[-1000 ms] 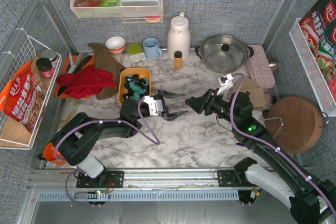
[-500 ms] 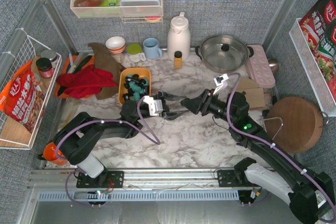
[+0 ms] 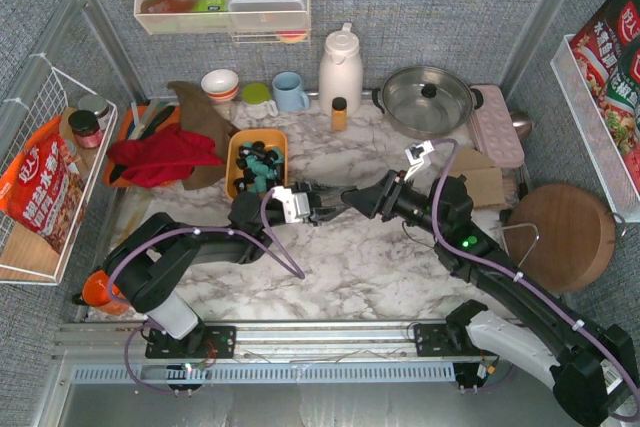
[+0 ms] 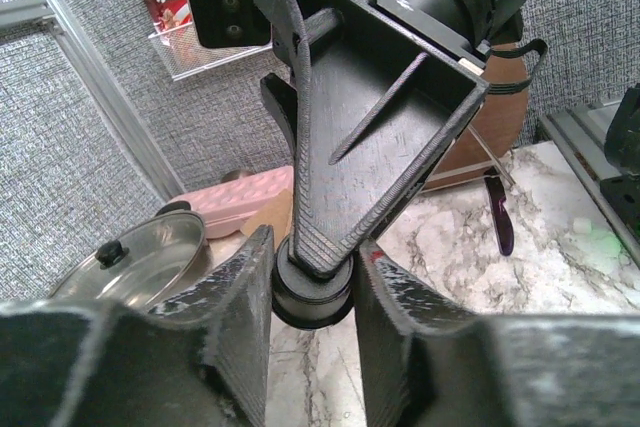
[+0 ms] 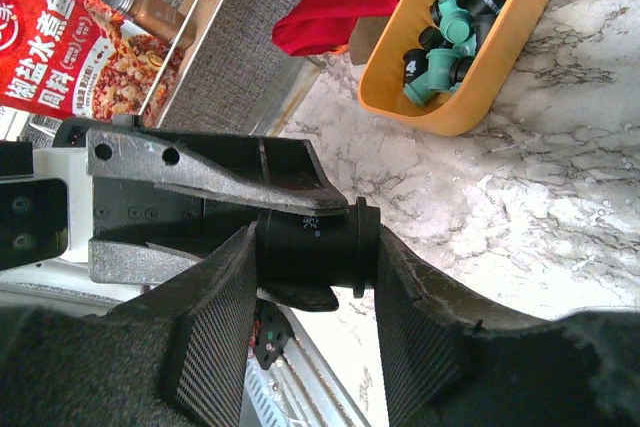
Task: Mix the coffee capsules in the storage basket
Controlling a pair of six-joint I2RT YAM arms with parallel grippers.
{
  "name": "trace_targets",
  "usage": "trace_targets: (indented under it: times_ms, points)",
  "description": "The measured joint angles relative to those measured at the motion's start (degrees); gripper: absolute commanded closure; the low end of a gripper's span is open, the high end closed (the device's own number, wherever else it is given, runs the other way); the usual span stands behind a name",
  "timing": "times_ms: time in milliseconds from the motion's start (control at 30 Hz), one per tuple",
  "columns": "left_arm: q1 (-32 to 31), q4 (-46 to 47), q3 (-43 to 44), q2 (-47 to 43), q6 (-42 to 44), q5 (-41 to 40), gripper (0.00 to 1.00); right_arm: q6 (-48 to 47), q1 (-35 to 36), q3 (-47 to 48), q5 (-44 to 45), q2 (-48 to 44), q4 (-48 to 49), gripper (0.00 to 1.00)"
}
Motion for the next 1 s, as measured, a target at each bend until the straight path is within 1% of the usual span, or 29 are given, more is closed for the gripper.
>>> trace_targets:
  times_ms: [67, 133, 267, 367, 600, 767, 900, 1000]
  points:
    - [-0.1, 0.0, 0.0, 0.0, 0.6, 0.0, 0.73, 0.4, 0.0, 0.0, 0.3, 0.0, -0.2, 0.55]
    - [-0.2, 0.0, -0.2, 0.0, 0.9, -0.2, 0.75, 0.4, 0.0, 0.0, 0.4, -0.2, -0.4, 0.46]
    - [-0.3, -1.3, -0.7, -0.4, 2.3, -1.0, 0.77, -1.0, 0.1, 0.3, 0.9, -1.1, -2.5, 0.36]
    - [-0.1, -3.1, -0.9, -0.4, 3.8, -1.9, 0.78, -3.0, 0.0, 1.2, 2.7, -2.1, -4.8, 0.31]
    - [2.6, -5.5, -1.2, 0.2, 4.0, -4.2, 0.79, -8.0, -0.1, 3.3, 6.6, -4.2, -11.0, 0.3]
    - [9.3, -9.8, -0.3, 0.2, 5.2, -8.0, 0.79, -13.2, -0.1, 5.9, 11.3, -5.0, -17.9, 0.3]
    - [15.1, -15.9, 2.2, 0.9, 7.3, -13.6, 0.73, -16.8, -0.1, 6.4, 14.6, -5.1, -22.6, 0.3]
    - [18.4, -21.4, 3.9, 2.9, 8.9, -18.1, 0.71, -18.7, -0.1, 6.4, 16.1, -4.9, -25.2, 0.3]
